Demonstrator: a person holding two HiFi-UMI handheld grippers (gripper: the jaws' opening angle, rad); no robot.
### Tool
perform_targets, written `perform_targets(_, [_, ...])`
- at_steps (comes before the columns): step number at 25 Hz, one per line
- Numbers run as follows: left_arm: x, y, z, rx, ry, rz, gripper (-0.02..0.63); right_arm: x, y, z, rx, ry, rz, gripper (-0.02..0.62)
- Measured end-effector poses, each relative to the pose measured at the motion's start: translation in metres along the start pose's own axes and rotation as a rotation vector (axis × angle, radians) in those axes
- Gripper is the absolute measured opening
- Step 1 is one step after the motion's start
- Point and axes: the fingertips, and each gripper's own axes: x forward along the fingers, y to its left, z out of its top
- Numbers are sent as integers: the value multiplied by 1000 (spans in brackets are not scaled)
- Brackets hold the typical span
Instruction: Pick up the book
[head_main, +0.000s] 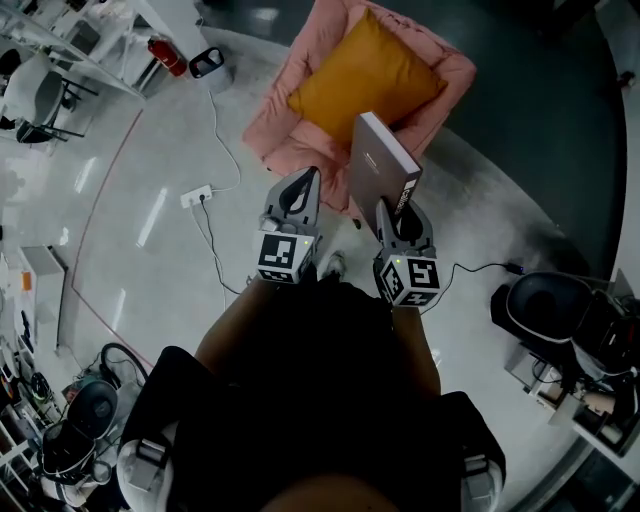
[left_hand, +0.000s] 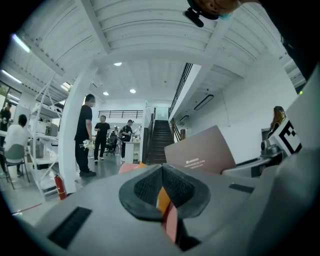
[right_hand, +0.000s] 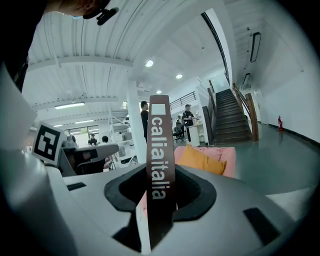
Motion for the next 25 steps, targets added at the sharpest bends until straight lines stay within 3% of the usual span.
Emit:
perform_targets(13, [-23,36,7,-29,-9,-75,8,-11,47,28,29,-52,-60,146])
perform_targets(25, [-35,62,7,-39,-15,-77,8,-1,63,31,34,-55,-95,144])
